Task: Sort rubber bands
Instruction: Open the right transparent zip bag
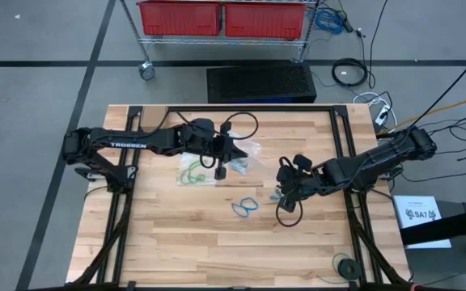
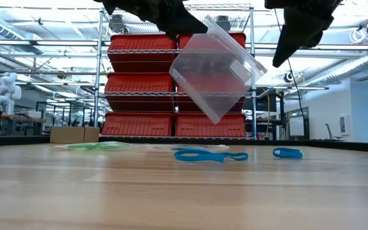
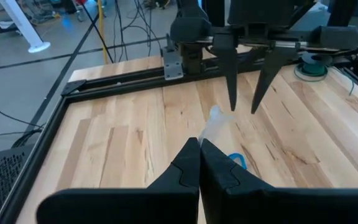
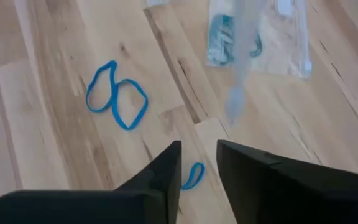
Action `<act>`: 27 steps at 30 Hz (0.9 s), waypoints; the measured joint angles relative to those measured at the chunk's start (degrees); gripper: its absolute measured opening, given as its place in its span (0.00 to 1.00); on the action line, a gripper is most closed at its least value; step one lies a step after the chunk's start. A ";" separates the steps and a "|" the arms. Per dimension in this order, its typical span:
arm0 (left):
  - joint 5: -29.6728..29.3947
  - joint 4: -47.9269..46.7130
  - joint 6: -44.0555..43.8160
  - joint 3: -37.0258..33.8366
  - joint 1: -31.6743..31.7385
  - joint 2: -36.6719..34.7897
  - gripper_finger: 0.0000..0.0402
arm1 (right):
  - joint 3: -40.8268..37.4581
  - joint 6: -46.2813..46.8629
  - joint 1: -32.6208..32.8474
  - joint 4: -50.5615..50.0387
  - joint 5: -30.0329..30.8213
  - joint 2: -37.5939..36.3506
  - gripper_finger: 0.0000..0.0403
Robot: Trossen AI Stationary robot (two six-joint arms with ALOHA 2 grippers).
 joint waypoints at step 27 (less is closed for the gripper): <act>0.52 -0.99 -0.09 0.00 -0.11 0.09 0.00 | 3.35 -23.71 -5.72 19.93 13.95 5.88 0.00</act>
